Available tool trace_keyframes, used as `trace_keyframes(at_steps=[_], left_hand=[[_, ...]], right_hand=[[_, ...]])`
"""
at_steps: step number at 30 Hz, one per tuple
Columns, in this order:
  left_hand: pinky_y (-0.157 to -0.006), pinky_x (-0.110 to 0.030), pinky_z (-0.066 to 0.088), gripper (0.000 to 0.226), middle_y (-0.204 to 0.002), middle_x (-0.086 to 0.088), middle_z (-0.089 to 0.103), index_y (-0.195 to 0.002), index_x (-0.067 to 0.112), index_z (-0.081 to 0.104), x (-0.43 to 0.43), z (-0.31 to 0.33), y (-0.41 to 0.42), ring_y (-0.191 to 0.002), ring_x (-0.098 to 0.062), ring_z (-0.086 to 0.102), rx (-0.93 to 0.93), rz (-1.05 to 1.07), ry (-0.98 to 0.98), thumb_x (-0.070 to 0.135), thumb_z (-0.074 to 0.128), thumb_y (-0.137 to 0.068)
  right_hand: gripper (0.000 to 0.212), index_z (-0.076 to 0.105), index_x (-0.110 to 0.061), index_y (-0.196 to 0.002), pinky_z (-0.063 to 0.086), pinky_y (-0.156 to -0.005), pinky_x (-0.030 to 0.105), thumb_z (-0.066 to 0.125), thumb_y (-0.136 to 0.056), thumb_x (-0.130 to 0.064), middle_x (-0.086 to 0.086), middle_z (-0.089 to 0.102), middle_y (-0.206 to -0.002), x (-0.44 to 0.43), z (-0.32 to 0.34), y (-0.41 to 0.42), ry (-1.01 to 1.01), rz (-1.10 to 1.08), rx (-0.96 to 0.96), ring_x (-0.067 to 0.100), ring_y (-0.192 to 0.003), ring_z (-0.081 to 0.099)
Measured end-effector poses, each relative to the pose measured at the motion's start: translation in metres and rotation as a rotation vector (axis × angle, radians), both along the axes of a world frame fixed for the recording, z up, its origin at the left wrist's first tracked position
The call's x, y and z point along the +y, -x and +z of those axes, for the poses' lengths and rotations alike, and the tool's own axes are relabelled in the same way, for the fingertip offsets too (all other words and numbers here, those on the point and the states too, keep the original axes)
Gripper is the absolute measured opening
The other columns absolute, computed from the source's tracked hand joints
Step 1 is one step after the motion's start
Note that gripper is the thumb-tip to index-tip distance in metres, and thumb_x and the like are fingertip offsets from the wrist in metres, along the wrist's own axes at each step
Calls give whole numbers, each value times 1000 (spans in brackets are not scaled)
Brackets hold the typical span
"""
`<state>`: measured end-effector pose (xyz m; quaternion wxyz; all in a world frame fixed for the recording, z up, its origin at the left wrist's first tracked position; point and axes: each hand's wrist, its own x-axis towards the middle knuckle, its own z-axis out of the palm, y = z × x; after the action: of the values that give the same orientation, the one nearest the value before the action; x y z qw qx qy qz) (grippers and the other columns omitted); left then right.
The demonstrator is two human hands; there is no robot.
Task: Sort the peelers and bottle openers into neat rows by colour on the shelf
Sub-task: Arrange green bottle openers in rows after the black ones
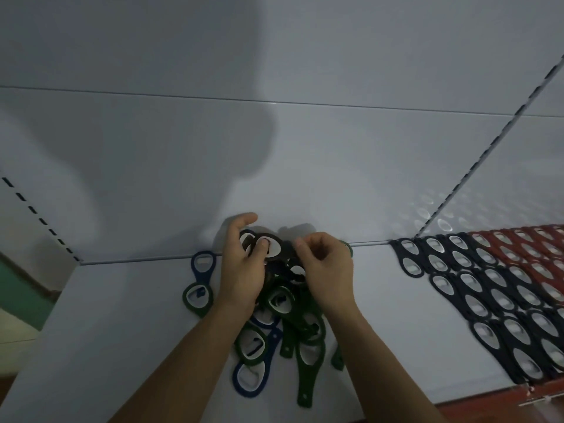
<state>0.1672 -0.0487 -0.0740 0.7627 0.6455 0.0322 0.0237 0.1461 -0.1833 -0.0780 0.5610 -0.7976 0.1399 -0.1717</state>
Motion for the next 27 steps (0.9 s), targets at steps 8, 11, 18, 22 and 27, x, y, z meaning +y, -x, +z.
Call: trace_keyframes(at_steps=[8, 11, 18, 22, 27], left_hand=[[-81, -50, 63, 42, -104, -19, 69, -129, 13, 55, 24, 13, -10, -94, -33, 74, 209, -42, 513, -11, 36, -101], [-82, -48, 59, 44, -84, -16, 63, -124, 14, 54, 25, 13, -7, -76, -30, 65, 243, -23, 517, -14, 32, -98], [-82, -46, 54, 68, -90, -16, 57, -133, 22, 55, 25, 14, -2, -83, -30, 55, 337, -210, 519, -19, 30, -85], [-76, -36, 48, 74, -94, -12, 53, -134, 25, 59, 21, 14, 0, -82, -25, 51, 290, -310, 463, -18, 40, -77], [-70, -32, 53, 53, -89, -2, 66, -139, 25, 53, 3, 19, 9, -75, -14, 65, 159, -273, 403, 15, 70, -90]], right_hand=[[41, 54, -32, -125, 52, -89, 38, 72, -89, -31, -3, 61, -118, -25, -7, -18, 728, 295, 253, 21, -110, 57], [49, 54, -28, -127, 54, -88, 34, 71, -85, -10, -4, 63, -113, -31, -4, -18, 588, 315, 279, 17, -107, 59], [45, 67, -20, -118, 60, -83, 30, 68, -82, 7, -1, 72, -101, -48, 6, -16, 117, 284, 340, 20, -97, 70], [19, 65, -7, -90, 60, -69, 38, 63, -85, 12, 10, 70, -83, -47, 24, -7, -368, 192, 198, 29, -75, 68], [10, 64, -6, -90, 53, -58, 23, 72, -89, -1, 11, 70, -80, -32, 31, 8, -686, 223, 102, 20, -68, 65]])
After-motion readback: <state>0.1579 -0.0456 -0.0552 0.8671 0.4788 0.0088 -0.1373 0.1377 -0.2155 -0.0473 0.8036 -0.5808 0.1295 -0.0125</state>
